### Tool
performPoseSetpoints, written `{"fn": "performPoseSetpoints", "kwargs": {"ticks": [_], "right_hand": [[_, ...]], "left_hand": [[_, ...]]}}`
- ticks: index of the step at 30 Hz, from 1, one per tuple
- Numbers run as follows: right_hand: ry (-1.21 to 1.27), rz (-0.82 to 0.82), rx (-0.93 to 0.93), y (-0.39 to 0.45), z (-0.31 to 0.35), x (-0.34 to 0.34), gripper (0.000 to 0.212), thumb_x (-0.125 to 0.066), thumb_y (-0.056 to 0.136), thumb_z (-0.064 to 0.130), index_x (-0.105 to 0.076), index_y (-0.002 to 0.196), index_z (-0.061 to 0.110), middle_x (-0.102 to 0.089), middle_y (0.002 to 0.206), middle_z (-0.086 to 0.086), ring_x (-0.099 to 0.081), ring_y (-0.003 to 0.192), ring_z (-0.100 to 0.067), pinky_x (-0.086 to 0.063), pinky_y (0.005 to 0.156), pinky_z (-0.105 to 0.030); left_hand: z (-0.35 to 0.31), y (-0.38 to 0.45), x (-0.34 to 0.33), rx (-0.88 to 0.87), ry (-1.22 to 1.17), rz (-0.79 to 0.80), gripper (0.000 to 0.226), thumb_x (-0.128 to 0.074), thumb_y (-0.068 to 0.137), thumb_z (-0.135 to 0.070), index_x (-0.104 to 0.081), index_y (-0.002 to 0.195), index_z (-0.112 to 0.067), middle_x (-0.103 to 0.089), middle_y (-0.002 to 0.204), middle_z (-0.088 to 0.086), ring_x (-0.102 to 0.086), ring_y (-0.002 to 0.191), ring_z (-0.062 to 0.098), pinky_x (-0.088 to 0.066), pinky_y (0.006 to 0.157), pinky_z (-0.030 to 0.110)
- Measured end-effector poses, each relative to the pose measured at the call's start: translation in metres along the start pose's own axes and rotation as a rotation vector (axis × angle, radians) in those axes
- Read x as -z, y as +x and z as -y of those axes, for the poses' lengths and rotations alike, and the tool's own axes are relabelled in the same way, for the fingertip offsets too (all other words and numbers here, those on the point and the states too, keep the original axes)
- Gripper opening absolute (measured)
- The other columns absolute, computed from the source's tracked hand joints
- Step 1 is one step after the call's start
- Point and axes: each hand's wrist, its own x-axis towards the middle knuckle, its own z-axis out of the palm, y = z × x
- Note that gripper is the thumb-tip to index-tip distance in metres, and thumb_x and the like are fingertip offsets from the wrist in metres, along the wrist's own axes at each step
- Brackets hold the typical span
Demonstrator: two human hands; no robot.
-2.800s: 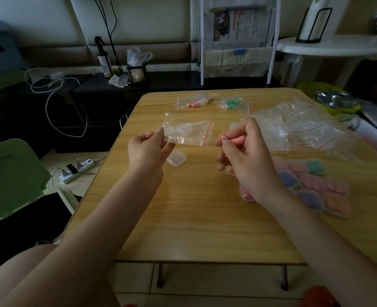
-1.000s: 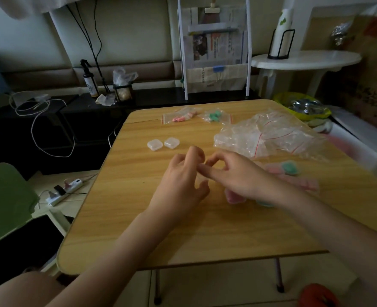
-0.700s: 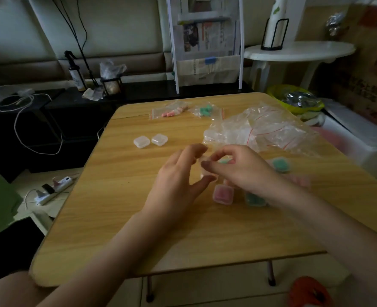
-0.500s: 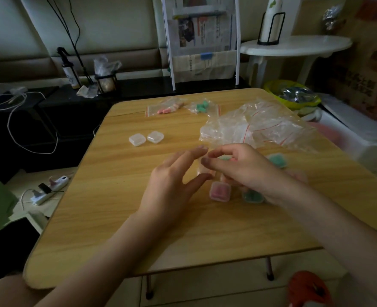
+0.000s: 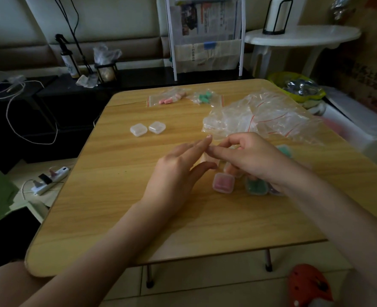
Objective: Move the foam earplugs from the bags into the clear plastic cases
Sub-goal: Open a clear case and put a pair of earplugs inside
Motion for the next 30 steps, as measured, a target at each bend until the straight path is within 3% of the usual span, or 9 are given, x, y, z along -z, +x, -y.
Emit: {"fn": "performPoseSetpoints", "kwargs": {"ticks": [5,11,15,19,22,26,30], "right_hand": [[-0.083,0.009,-0.041,-0.002,0.002,0.003,0.043,-0.063,0.079,0.058,-0.066,0.093,0.017,-0.063,0.063,0.002,-0.053,0.046,0.0,-0.034,0.037,-0.009],[-0.125,-0.023,-0.045,-0.003,0.003,0.007,0.041,-0.067,0.077,0.056,-0.064,0.083,0.016,-0.065,0.056,0.007,-0.057,0.044,0.002,-0.037,0.037,-0.012],[-0.036,-0.022,-0.011,-0.005,0.007,0.013,0.033,-0.065,0.083,0.048,-0.064,0.085,0.015,-0.046,0.036,0.01,-0.04,0.029,-0.001,-0.025,0.03,-0.013],[0.146,0.015,0.03,-0.004,0.007,0.014,0.033,-0.061,0.085,0.048,-0.067,0.08,0.016,-0.032,0.046,0.009,-0.023,0.038,-0.008,-0.019,0.037,-0.017],[0.293,0.091,0.044,-0.003,0.009,0.015,0.027,-0.054,0.094,0.037,-0.069,0.085,0.016,-0.029,0.05,0.008,-0.02,0.041,-0.008,-0.017,0.036,-0.017],[0.477,0.224,0.022,0.004,0.006,0.013,0.038,-0.03,0.097,0.014,-0.067,0.096,0.007,-0.034,0.059,0.002,-0.02,0.049,-0.01,-0.015,0.041,-0.021],[0.585,0.3,0.017,0.006,0.003,0.01,0.038,-0.029,0.096,0.003,-0.063,0.114,-0.001,-0.043,0.066,0.001,-0.028,0.055,-0.009,-0.019,0.048,-0.024]], "left_hand": [[0.001,0.002,-0.003,0.065,-0.081,-0.01,0.049,-0.072,0.076,-0.024,-0.063,0.122,-0.009,-0.07,0.101,0.002,-0.06,0.094,0.01,-0.044,0.08,0.016],[0.003,0.004,-0.004,-0.003,-0.006,-0.01,0.048,-0.064,0.079,-0.03,-0.064,0.12,-0.004,-0.067,0.095,-0.002,-0.051,0.085,0.008,-0.037,0.076,0.012],[0.004,0.005,-0.002,0.031,-0.036,-0.07,0.048,-0.071,0.076,-0.027,-0.064,0.12,-0.008,-0.053,0.089,-0.014,-0.051,0.079,0.004,-0.037,0.071,0.01],[0.006,0.006,-0.003,0.037,0.008,-0.04,0.049,-0.067,0.079,-0.02,-0.059,0.126,-0.006,-0.052,0.091,-0.011,-0.051,0.084,0.007,-0.036,0.076,0.014],[0.005,0.008,-0.002,0.03,0.02,0.028,0.048,-0.061,0.087,-0.023,-0.054,0.131,-0.004,-0.051,0.09,-0.013,-0.049,0.088,0.012,-0.034,0.075,0.016],[-0.002,0.009,-0.001,0.238,-0.191,0.15,0.039,-0.043,0.099,-0.024,-0.051,0.134,-0.007,-0.058,0.092,-0.015,-0.053,0.09,0.008,-0.039,0.078,0.012],[-0.005,0.015,0.003,0.481,-0.627,0.138,0.032,-0.033,0.103,-0.019,-0.054,0.123,-0.006,-0.065,0.096,0.0,-0.064,0.084,0.012,-0.053,0.079,0.028]]}}
